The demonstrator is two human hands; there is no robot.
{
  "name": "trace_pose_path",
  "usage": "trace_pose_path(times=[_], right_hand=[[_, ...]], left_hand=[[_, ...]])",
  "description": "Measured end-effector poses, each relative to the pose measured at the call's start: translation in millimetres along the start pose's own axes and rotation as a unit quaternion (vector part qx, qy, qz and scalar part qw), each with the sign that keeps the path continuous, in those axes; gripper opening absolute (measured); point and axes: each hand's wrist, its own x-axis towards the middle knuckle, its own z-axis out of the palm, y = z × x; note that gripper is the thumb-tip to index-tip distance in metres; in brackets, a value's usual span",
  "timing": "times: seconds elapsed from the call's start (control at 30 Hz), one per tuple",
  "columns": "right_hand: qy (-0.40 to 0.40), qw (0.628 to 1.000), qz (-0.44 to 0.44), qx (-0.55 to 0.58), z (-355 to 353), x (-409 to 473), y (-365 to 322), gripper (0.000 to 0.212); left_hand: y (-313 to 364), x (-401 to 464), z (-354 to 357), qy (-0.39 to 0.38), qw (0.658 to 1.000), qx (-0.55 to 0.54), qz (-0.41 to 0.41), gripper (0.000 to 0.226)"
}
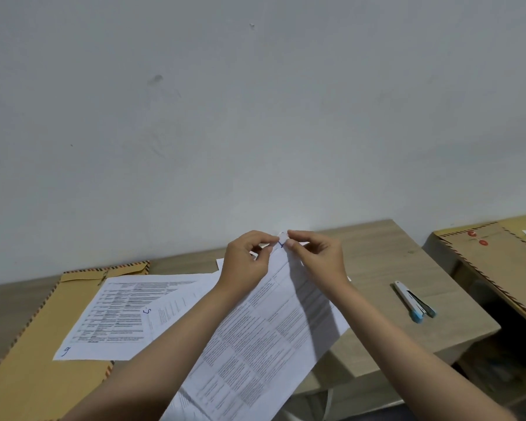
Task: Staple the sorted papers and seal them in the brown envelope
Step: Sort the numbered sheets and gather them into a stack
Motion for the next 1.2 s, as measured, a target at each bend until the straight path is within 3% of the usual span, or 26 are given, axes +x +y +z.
trace_pose_path(times=[0.13, 0.17, 0.27, 0.37, 0.57, 0.83, 1.03, 1.2], right_hand=[[0.055, 0.988, 0.078, -0.123, -15, 32, 58, 0.012], [0.075, 0.970, 0.099, -0.207, -23, 41, 76, 0.022], [0.068, 0.868, 0.164, -0.464, -43, 59, 119, 0.048], [0.043, 0.828, 0.198, -0.523, -46, 64, 135, 0.056], [0.044, 0.881, 0.222, -0.416, -56, 79, 140, 0.066], [0.000, 0.947, 0.133, -0.293, -71, 60, 124, 0.031], [-0.103, 0.941, 0.085, -0.311, -84, 52, 88, 0.062], [-0.078, 0.939, 0.056, -0.331, -84, 47, 79, 0.038]], left_hand=[[-20, 1, -2, 0.004, 0.999, 0.013, -0.042, 0.025], [-24, 1, -2, 0.005, 0.999, 0.017, -0.051, 0.026], [-35, 2, -3, 0.008, 0.997, 0.033, -0.073, 0.025], [-43, 2, -4, 0.014, 0.996, 0.045, -0.081, 0.028], [-56, 5, -1, 0.018, 0.995, 0.054, -0.082, 0.033], [-62, 12, 12, -0.004, 0.994, 0.059, -0.094, 0.023], [-54, 15, 26, -0.024, 0.994, 0.046, -0.091, 0.023], [-48, 15, 35, -0.028, 0.996, 0.038, -0.081, 0.032]])
